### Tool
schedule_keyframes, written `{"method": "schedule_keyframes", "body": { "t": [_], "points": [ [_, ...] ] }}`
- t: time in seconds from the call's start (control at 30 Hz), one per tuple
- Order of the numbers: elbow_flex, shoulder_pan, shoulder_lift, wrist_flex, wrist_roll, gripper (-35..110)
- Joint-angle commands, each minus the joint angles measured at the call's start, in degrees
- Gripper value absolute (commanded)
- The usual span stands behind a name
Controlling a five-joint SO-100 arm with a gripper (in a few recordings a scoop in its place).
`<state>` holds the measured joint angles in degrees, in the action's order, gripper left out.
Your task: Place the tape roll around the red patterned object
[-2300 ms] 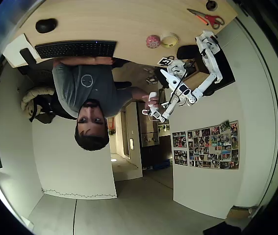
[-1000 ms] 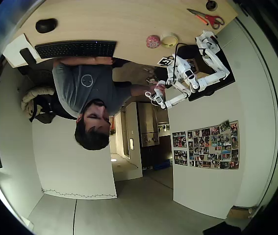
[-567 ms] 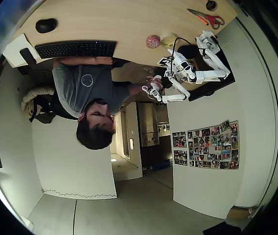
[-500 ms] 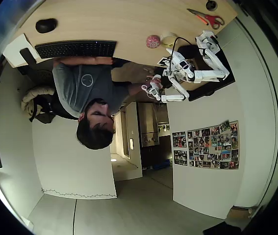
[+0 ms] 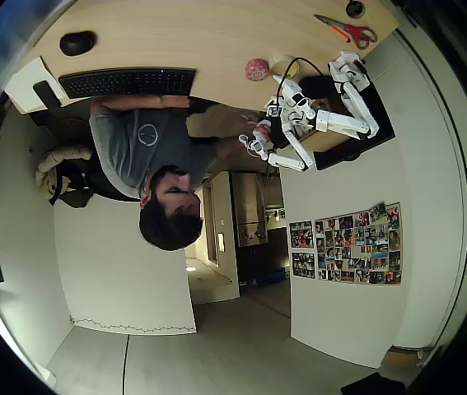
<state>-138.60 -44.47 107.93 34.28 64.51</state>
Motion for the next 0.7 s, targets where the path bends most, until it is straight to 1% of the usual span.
{"method": "schedule_keyframes", "body": {
  "t": [0.0,0.17,0.27,0.37,0.47,0.57,0.6,0.67],
  "points": [
    [-1.9,-1.8,0.6,-1.8,-1.2,44],
    [-3.6,-2.2,-0.7,-5.3,-2.1,42],
    [-3.9,-2.2,-2.4,-6.9,-2.9,38],
    [-3.9,-1.8,-4.1,-8.6,-4.4,28],
    [-3.6,-1.3,-4.9,-9.3,-6.0,13],
    [-3.3,-0.9,-5.0,-9.4,-6.5,3],
    [-3.3,-0.8,-4.9,-9.4,-6.6,0],
    [-3.2,-0.8,-4.9,-9.0,-7.0,0]
  ]
}}
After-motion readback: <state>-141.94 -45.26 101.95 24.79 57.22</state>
